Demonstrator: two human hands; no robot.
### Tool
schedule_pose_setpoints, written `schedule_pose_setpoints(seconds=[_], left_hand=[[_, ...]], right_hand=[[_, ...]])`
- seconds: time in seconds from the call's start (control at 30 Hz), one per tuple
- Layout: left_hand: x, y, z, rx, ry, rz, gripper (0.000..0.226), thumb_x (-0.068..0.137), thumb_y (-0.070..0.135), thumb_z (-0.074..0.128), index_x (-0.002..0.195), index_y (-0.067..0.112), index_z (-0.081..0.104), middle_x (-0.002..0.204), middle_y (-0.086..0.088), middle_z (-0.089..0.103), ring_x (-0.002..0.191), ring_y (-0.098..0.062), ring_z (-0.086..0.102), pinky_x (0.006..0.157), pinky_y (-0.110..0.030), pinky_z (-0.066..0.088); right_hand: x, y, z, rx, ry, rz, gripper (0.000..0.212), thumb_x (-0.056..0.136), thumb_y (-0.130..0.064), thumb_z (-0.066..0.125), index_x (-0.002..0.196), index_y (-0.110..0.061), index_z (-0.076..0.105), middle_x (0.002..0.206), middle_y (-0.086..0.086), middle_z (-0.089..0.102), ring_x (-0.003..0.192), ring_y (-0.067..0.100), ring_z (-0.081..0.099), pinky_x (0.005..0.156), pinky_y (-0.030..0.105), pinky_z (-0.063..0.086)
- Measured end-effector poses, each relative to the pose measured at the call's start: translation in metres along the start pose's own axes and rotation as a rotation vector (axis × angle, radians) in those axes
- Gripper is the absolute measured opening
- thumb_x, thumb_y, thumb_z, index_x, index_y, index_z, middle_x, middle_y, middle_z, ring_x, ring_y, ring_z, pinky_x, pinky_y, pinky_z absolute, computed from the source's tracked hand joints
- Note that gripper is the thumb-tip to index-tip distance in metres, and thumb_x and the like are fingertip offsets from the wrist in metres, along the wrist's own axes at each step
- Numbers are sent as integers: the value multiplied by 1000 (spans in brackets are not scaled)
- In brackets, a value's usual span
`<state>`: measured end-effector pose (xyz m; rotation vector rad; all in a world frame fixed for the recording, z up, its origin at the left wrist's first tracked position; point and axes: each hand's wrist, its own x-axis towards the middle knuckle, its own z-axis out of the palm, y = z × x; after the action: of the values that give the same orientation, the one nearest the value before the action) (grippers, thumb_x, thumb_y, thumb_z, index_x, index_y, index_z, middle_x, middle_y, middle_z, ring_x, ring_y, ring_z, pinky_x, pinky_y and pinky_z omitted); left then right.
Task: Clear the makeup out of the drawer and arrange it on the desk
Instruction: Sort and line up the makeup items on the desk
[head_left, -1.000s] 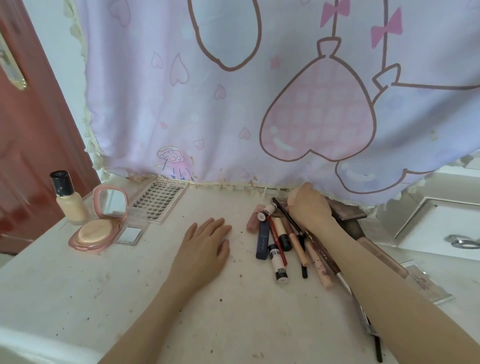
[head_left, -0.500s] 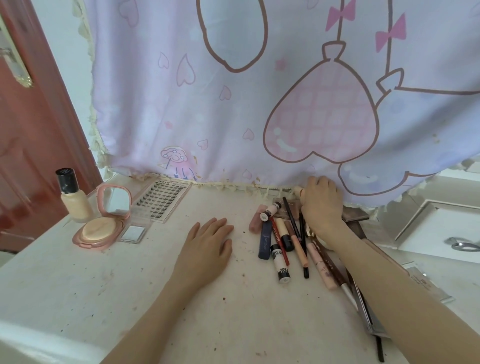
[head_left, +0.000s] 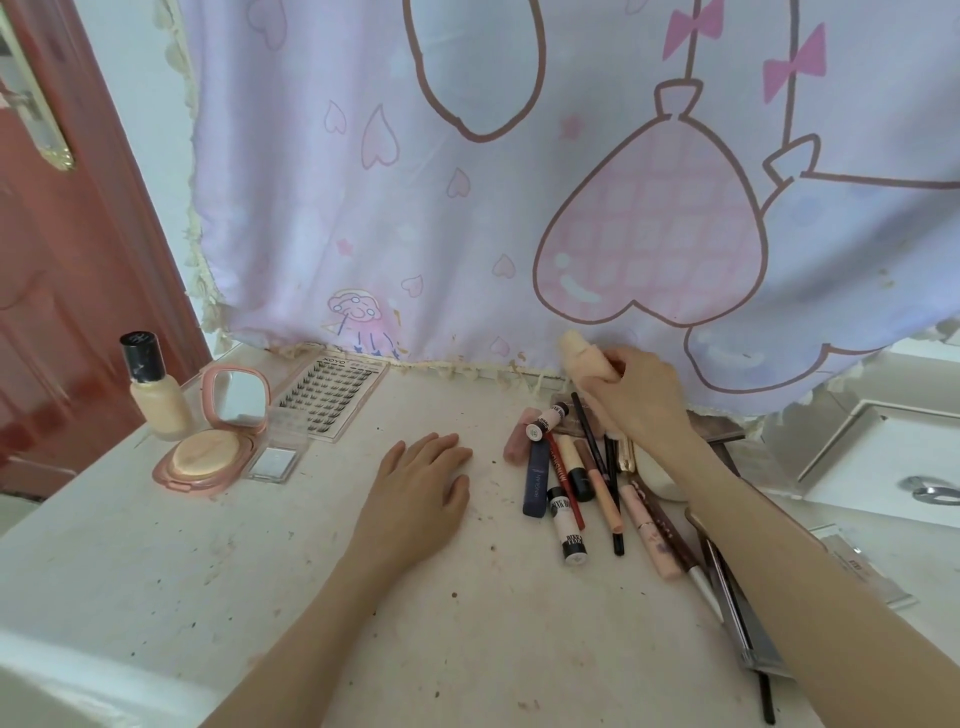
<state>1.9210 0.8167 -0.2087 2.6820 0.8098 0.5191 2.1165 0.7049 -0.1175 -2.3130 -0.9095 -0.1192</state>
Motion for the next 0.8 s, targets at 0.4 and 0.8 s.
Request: schedule_pose_setpoints(seconds=[0.4, 0.8], left_hand=[[-18, 10, -43, -932, 96, -166, 34, 98, 26, 44, 66, 17, 54, 50, 10, 46, 48, -7, 39, 49, -16, 32], [-44, 10, -31, -1011, 307, -155, 6, 97, 21, 45, 100, 25, 47, 70, 0, 56, 56, -8, 47, 55, -16, 38]], right_hand=[[-65, -50, 11, 557, -856, 48, 12, 81, -20, 71, 92, -17, 74, 66, -15, 66, 68, -1, 62, 64, 14, 48], [-110, -71, 52, 1647, -455, 656, 23, 89, -30, 57, 101, -10, 57, 73, 6, 53, 50, 13, 47, 38, 19, 38]])
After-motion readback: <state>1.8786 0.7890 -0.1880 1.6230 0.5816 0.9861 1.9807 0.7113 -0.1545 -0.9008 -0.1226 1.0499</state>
